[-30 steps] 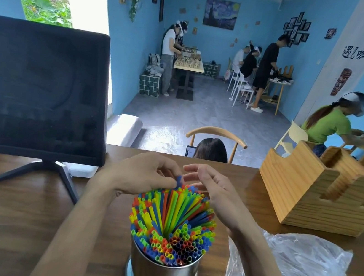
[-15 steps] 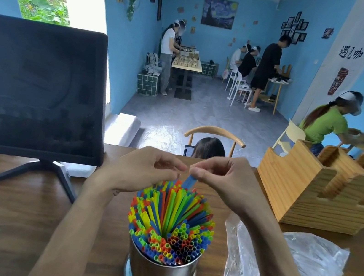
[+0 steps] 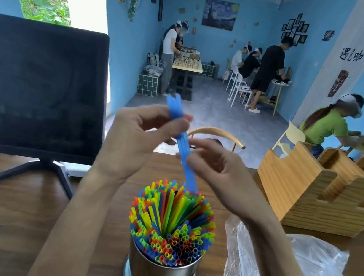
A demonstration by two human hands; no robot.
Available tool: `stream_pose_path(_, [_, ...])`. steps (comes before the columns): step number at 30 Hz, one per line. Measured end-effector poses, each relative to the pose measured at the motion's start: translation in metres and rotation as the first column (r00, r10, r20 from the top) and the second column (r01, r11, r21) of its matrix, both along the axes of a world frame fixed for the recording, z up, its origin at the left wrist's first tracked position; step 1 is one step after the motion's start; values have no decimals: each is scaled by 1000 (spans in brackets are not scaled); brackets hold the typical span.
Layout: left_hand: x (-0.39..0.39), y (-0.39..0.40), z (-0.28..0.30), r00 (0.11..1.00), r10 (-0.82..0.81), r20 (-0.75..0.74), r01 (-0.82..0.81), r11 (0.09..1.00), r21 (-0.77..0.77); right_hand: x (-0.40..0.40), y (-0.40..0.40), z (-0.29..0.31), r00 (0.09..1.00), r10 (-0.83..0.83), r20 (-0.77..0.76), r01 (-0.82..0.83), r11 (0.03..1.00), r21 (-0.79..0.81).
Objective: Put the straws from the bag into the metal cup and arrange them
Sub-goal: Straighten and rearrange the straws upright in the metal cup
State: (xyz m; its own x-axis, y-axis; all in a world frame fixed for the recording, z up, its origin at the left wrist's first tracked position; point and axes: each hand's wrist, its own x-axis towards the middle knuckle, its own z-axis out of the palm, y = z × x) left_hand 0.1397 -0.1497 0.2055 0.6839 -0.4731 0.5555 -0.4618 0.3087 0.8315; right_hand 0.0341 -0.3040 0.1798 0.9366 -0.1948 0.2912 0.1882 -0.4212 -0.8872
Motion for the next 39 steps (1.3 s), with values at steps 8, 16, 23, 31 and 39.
stream_pose_path(8, [5, 28, -6, 976, 89, -201, -128, 974, -189, -19, -12, -13, 995, -54, 80, 21, 932, 363])
stream_pose_path(16, [-12, 34, -28, 973, -1, -230, 38, 987, 156, -13, -10, 16, 925, -210, 318, -57, 748, 661])
stream_pose_path(23, [-33, 27, -40, 998, 30, 50, -50, 875, 482, -7, 13, 39, 901, -216, 377, 77, 933, 351])
stream_pose_path(31, [-16, 40, -35, 995, -36, 92, -26, 800, 599, -11, 26, -19, 934, -200, 295, 238, 966, -99])
stream_pose_path(39, [-1, 38, -49, 983, 79, 167, -165, 785, 598, -16, 15, -51, 965, -169, 202, 235, 900, -367])
